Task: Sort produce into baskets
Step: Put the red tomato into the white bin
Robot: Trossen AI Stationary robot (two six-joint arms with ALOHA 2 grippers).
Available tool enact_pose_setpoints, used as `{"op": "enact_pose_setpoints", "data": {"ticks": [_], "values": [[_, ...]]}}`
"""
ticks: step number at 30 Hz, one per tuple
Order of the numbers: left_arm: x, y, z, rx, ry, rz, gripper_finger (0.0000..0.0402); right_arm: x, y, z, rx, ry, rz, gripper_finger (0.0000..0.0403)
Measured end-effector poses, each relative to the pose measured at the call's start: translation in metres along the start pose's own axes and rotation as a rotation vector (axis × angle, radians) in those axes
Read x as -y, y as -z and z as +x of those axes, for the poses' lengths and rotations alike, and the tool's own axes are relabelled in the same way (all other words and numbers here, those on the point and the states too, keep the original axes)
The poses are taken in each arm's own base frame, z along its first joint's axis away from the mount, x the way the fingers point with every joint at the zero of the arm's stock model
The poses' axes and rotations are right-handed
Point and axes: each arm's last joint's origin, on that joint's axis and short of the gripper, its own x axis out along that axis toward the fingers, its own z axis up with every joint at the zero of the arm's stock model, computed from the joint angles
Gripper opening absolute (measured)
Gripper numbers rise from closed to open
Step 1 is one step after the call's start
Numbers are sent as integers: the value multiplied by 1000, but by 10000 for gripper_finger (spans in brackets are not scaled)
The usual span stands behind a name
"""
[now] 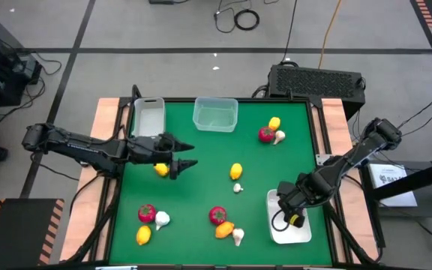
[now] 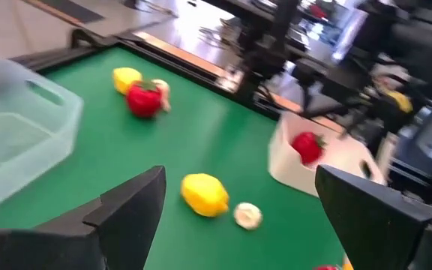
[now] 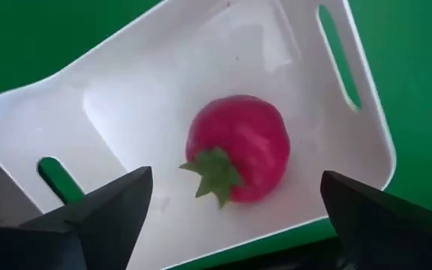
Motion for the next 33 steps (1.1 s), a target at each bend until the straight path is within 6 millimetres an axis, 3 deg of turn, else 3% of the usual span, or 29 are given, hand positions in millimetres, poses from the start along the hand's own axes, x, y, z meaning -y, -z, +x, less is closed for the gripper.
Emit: {"op": "enact_pose_setpoints", "data": {"ticks": [7, 12, 16, 20, 24, 28, 33], "values": [[0, 5, 0, -69, 42, 49, 349, -2, -13, -4, -4, -93, 162, 379], [1, 9, -1, -125, 86, 26, 349, -9, -28, -17, 64, -199, 202, 379], [4, 16, -2, -208, 129, 27, 349, -25, -46, -31, 279, -367, 150, 379], [6, 24, -5, -281, 119, 6, 349, -41, -65, -38, 565, -444, -45, 380], [9, 30, -7, -332, 121, -7, 349, -57, -85, -29, 740, -406, -309, 380], [13, 36, -9, -384, 121, -30, 349, -68, -108, -5, 800, -353, -494, 380], [18, 46, -14, -469, 115, -31, 349, -68, -131, 20, 793, -300, -533, 380]]}}
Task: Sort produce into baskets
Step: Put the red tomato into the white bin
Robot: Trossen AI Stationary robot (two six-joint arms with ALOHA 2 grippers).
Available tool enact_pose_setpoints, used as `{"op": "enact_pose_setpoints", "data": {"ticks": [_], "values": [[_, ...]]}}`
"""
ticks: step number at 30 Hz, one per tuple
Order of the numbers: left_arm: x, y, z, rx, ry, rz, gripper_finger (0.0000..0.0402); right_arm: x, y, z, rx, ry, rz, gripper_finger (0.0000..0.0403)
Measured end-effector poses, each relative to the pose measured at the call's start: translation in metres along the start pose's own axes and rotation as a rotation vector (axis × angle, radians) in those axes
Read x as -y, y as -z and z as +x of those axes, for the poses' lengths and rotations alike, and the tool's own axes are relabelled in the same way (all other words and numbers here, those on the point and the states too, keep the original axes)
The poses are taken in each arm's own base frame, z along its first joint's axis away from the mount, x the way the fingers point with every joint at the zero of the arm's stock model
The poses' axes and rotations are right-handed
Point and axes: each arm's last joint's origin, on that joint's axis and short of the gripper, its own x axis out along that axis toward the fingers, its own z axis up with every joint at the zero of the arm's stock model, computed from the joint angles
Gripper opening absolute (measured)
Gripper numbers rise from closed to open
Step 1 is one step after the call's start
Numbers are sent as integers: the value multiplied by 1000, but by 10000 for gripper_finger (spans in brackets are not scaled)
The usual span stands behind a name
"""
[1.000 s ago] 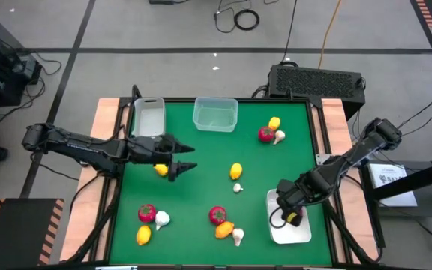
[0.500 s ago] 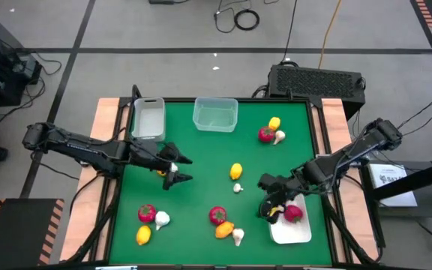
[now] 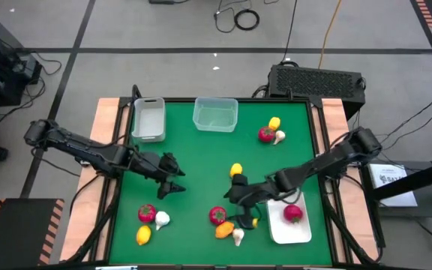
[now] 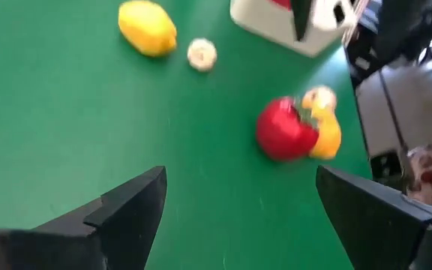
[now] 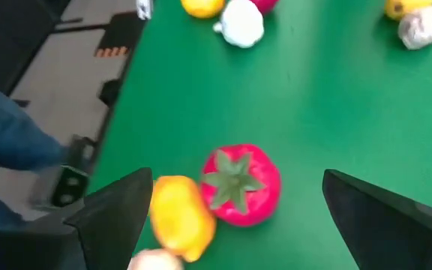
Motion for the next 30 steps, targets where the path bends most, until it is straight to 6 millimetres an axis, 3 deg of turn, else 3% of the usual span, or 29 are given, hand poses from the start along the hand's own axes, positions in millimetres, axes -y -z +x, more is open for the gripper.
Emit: {"op": "enact_pose_setpoints", "data": {"ticks": [4, 11, 17, 30], "values": [[2, 9, 0, -70, -14, -9, 349, 6, 1, 18, -23, -24, -20, 380], [8, 21, -1, -155, -17, -2, 349, -1, -10, 56, -75, -41, -154, 380], [10, 25, -4, -187, -17, 17, 349, -6, -20, 77, -161, -15, -147, 380], [4, 31, -7, -213, -121, 61, 349, -9, -16, 88, -256, 64, -6, 380]]}}
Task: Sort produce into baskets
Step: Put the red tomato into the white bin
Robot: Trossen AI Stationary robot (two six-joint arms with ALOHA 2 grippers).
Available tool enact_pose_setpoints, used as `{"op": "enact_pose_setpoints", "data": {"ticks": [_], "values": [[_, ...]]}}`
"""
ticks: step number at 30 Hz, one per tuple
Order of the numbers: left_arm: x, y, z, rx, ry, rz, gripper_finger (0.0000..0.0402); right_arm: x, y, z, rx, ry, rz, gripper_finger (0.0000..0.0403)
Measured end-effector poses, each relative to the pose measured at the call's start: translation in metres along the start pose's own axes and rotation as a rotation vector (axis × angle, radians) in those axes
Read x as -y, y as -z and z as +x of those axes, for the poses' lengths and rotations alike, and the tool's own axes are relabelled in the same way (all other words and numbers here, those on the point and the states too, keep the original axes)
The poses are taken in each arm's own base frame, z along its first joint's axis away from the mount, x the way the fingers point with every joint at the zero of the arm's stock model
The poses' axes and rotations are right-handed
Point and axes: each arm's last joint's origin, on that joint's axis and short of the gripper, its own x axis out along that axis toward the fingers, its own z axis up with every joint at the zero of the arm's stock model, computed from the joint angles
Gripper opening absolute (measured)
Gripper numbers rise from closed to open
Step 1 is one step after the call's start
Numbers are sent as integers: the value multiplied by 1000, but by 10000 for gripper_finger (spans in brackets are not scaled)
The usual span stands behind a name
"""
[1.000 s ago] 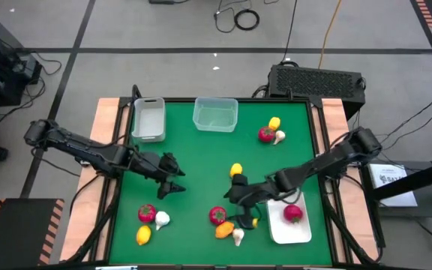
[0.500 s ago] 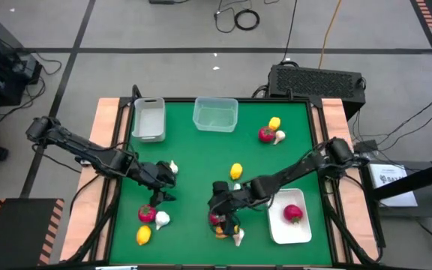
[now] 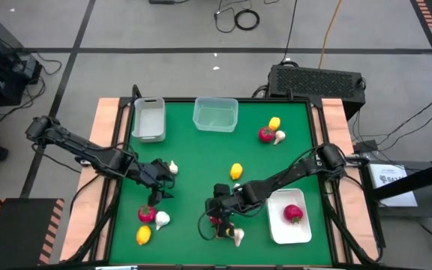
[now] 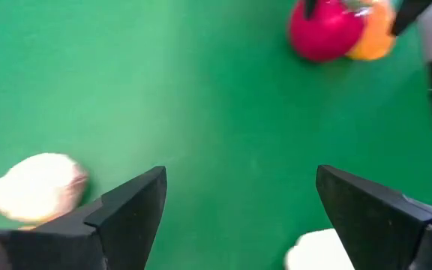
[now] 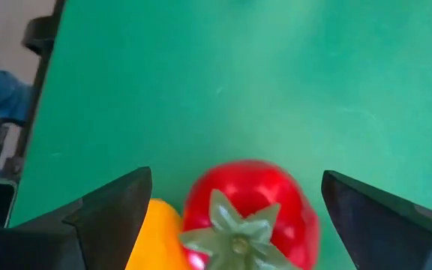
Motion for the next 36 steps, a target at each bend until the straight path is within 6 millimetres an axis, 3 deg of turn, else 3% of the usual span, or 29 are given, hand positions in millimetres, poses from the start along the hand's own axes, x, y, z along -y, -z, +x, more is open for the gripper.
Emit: {"op": "enact_pose_setpoints", "data": {"ticks": [11, 24, 36], "values": [[-1, -1, 0, 25, -40, 7, 349, 3, 6, 0, -58, 46, 16, 380], [-2, -1, 0, 34, -61, 24, 349, 13, 15, 23, -103, 76, 29, 380], [-2, -1, 0, 41, -80, 25, 349, 20, 13, 23, -107, 88, 59, 375]]}}
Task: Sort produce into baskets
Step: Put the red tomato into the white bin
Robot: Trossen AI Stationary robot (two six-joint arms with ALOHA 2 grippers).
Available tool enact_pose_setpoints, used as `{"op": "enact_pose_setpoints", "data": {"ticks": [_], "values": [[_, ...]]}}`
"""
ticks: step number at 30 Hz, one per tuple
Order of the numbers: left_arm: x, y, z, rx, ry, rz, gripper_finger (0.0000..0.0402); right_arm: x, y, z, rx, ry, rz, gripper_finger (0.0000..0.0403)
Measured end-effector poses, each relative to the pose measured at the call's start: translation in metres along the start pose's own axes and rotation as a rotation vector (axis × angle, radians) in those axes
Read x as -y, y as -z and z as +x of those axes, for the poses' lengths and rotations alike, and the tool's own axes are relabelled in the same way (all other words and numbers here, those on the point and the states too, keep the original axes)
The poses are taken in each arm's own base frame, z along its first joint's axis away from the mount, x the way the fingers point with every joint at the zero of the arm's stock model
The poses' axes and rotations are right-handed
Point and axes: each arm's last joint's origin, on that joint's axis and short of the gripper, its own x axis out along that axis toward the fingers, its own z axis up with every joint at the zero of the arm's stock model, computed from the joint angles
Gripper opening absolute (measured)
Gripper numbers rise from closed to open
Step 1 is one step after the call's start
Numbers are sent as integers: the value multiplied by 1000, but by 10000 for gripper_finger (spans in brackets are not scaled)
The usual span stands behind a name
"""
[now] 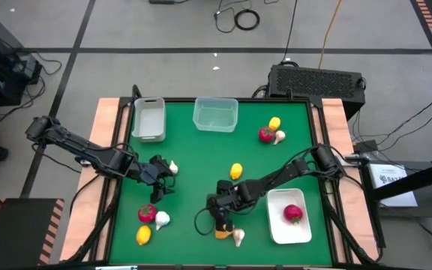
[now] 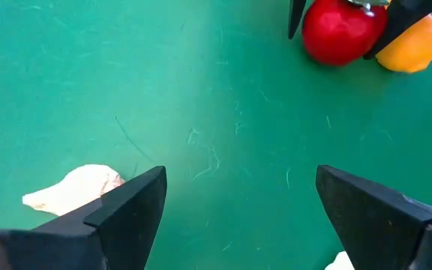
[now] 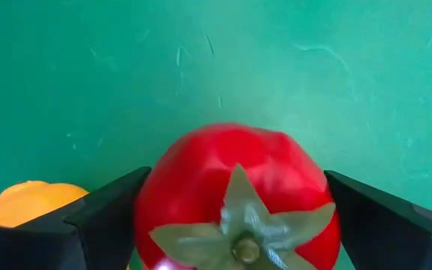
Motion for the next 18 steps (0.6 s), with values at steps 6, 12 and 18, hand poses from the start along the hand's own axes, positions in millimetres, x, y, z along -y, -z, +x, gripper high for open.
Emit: {"op": "enact_pose_setpoints", "data": {"ticks": [6, 12, 18], "values": [[0, 0, 0, 0, 0, 0, 349, 1, 0, 0, -2, -5, -10, 374], [0, 0, 0, 1, -2, 0, 349, 1, -1, 0, 0, -6, -15, 317], [0, 0, 0, 2, -3, 0, 349, 1, -1, -6, -15, -37, -11, 283]]}}
